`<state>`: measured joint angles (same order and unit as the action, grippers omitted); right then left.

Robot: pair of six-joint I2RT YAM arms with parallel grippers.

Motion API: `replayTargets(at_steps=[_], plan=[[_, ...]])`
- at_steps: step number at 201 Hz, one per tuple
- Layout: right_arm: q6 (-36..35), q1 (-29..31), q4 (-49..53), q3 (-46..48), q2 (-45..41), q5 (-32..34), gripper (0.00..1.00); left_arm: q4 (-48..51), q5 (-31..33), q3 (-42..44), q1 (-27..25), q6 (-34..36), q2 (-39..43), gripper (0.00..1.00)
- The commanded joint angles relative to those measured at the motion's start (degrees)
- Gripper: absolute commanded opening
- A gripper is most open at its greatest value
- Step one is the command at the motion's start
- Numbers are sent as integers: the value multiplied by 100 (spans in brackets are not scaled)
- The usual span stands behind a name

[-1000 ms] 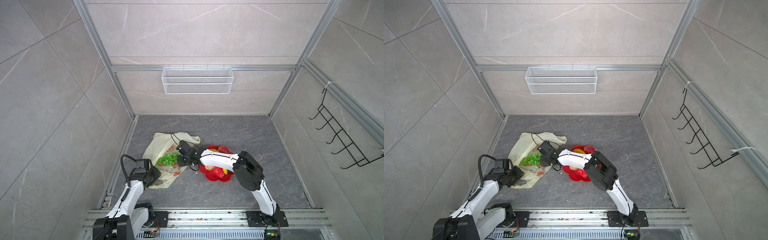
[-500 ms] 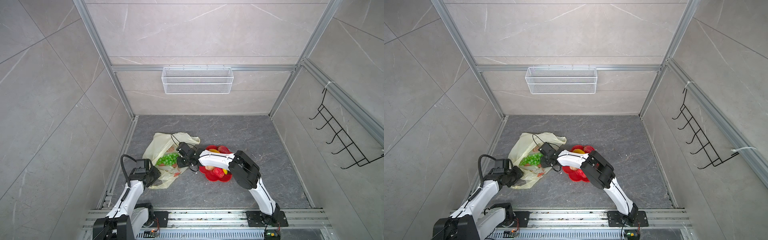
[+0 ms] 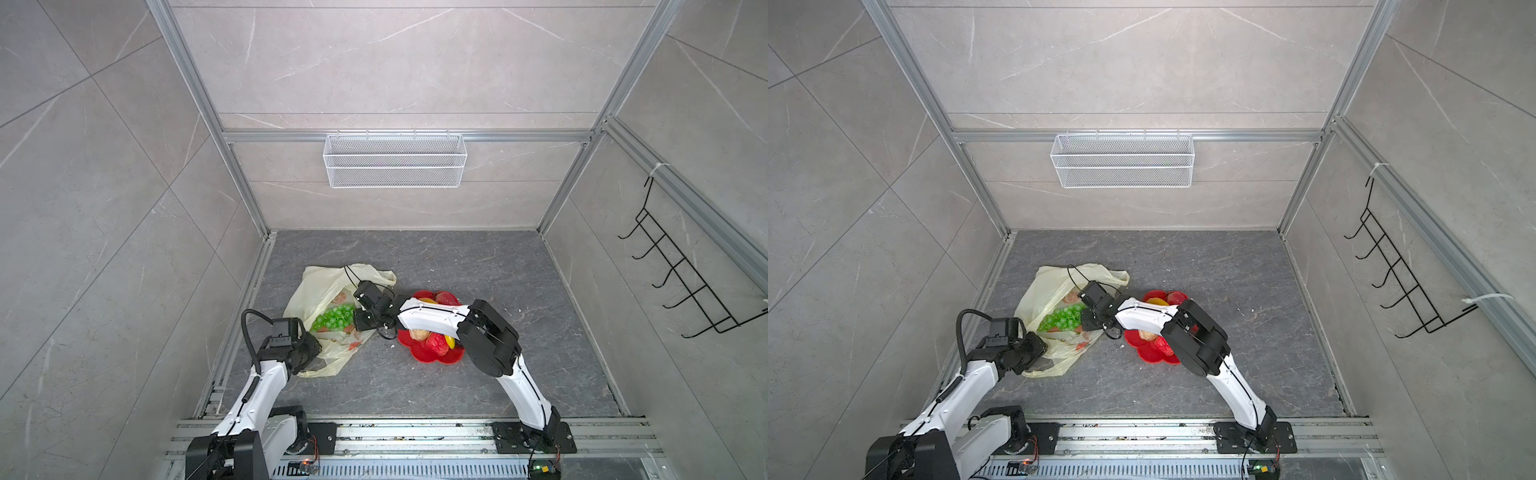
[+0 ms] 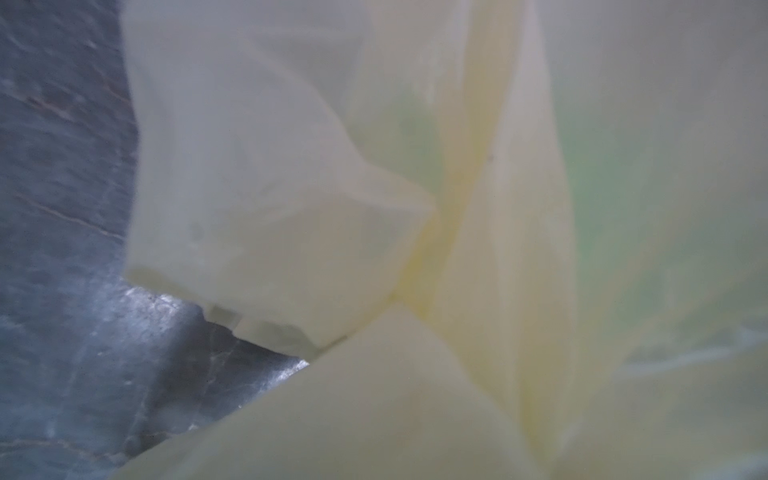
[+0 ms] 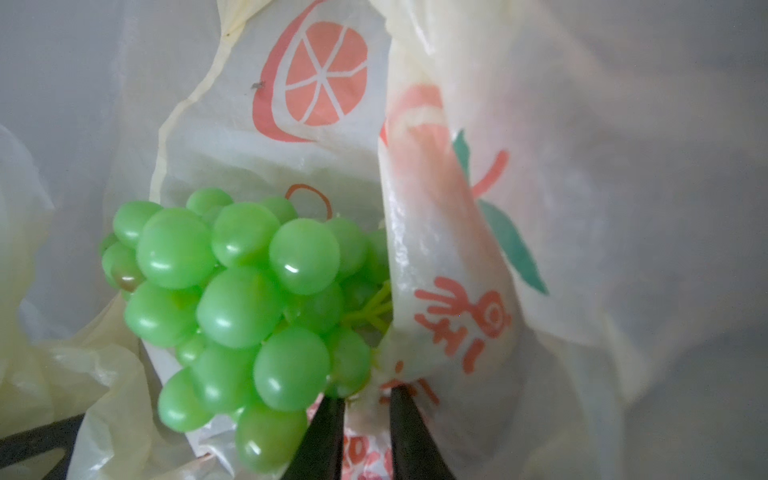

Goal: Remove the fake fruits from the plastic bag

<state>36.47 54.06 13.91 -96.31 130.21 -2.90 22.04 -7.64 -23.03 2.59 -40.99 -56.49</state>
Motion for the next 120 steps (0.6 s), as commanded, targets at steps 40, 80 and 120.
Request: replayTargets(at_steps=[40, 80, 120], plan=[[-190, -33, -261, -264, 217, 6, 26, -55, -12, -141, -34, 127, -20, 36], [-322, -28, 9, -645, 512, 232, 24, -60, -14, -141, -41, 135, -23, 36], [-394, -30, 619, -1314, 945, 719, 22, -43, -9, -141, -58, 136, -16, 35]])
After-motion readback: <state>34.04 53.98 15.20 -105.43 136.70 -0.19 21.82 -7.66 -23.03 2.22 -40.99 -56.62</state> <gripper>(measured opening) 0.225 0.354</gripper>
